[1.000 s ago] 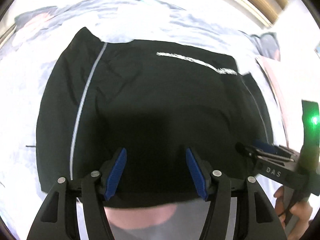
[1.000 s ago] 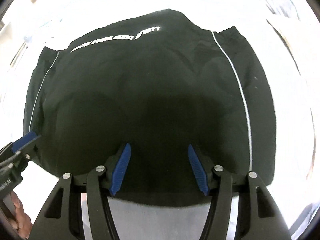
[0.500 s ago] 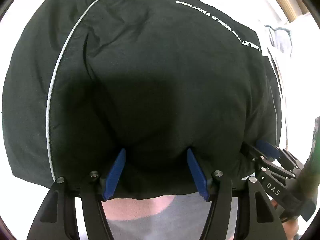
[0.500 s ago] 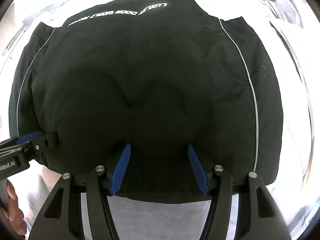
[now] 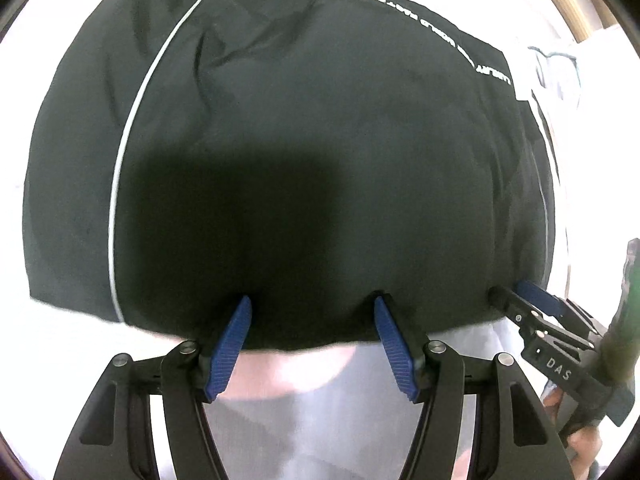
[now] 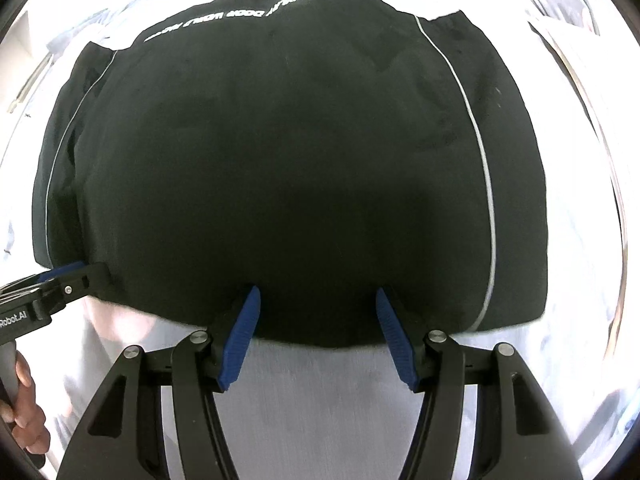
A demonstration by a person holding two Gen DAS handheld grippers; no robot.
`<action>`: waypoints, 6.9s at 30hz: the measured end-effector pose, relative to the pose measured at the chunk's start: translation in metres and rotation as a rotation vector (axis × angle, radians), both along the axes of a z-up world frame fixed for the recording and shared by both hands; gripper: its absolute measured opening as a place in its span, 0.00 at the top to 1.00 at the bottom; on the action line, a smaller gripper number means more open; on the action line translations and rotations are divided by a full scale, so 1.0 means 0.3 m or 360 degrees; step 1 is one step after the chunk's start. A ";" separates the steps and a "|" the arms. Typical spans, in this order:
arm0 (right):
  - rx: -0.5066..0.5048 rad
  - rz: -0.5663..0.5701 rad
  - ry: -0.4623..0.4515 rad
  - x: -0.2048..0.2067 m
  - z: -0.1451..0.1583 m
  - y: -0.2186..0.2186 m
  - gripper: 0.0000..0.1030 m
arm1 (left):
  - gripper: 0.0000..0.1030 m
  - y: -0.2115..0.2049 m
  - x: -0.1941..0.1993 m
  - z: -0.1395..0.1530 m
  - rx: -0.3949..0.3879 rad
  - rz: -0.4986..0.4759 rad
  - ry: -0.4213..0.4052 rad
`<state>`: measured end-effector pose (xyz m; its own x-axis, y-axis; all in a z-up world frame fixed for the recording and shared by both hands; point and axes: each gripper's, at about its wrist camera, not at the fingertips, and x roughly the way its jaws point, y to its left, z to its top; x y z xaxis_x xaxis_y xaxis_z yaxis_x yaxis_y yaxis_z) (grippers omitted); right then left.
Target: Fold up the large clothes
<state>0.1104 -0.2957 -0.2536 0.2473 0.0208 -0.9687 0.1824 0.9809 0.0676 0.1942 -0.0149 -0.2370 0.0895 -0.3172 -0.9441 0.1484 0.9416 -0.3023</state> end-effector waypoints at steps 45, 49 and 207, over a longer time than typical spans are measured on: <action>0.0134 -0.0321 -0.0112 0.259 0.005 -0.604 0.20 | 0.37 0.504 0.572 0.015 -0.0489 0.0208 -0.0057; 0.0303 -0.0300 -0.0108 0.310 -0.083 -0.652 0.20 | 0.37 0.469 0.608 -0.090 -0.0669 0.0144 0.0059; -0.0172 0.0035 -0.0466 -0.602 0.916 0.504 0.24 | 0.48 0.190 -0.802 0.965 0.0350 0.0069 -0.0975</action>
<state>-0.0702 -0.1444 0.0213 0.5168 -0.0700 -0.8532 0.1495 0.9887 0.0095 -0.0464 0.0421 0.0526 0.6403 -0.1062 -0.7607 0.1930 0.9809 0.0255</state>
